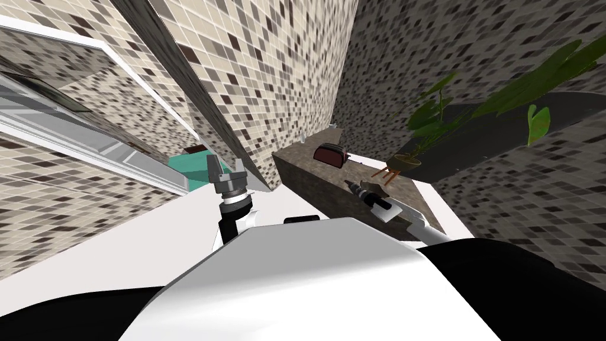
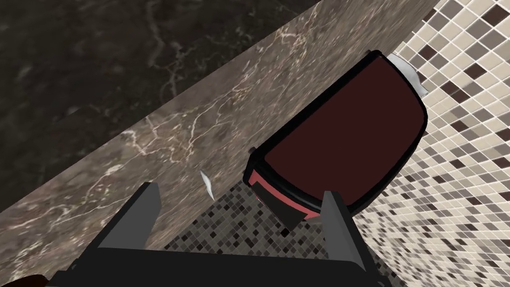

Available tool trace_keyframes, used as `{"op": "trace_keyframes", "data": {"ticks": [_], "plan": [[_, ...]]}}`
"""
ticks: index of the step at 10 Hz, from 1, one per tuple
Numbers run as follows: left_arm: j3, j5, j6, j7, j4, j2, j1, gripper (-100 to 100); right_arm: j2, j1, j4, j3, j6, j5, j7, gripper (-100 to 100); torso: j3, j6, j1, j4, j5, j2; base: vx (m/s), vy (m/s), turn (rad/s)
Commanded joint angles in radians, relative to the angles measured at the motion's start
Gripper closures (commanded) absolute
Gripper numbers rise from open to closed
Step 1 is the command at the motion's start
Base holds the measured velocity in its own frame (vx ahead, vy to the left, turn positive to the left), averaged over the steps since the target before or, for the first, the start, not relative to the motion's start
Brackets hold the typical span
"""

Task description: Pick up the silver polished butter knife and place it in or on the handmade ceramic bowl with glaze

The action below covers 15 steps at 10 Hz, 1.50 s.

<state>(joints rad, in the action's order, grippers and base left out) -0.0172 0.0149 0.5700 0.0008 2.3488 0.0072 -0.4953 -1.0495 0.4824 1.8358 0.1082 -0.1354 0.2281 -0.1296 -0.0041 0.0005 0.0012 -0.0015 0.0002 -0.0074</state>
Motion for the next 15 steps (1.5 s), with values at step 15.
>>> {"op": "trace_keyframes", "data": {"ticks": [15], "plan": [[0.000,0.000,0.000,0.000,0.000,0.000,0.000,0,-0.326,0.007,-0.380,0.149,-0.174,0.020,-0.021,-100,0.001,0.001,-0.002,0.000,0.000,0.002,0.132,0.015,0.119]]}}
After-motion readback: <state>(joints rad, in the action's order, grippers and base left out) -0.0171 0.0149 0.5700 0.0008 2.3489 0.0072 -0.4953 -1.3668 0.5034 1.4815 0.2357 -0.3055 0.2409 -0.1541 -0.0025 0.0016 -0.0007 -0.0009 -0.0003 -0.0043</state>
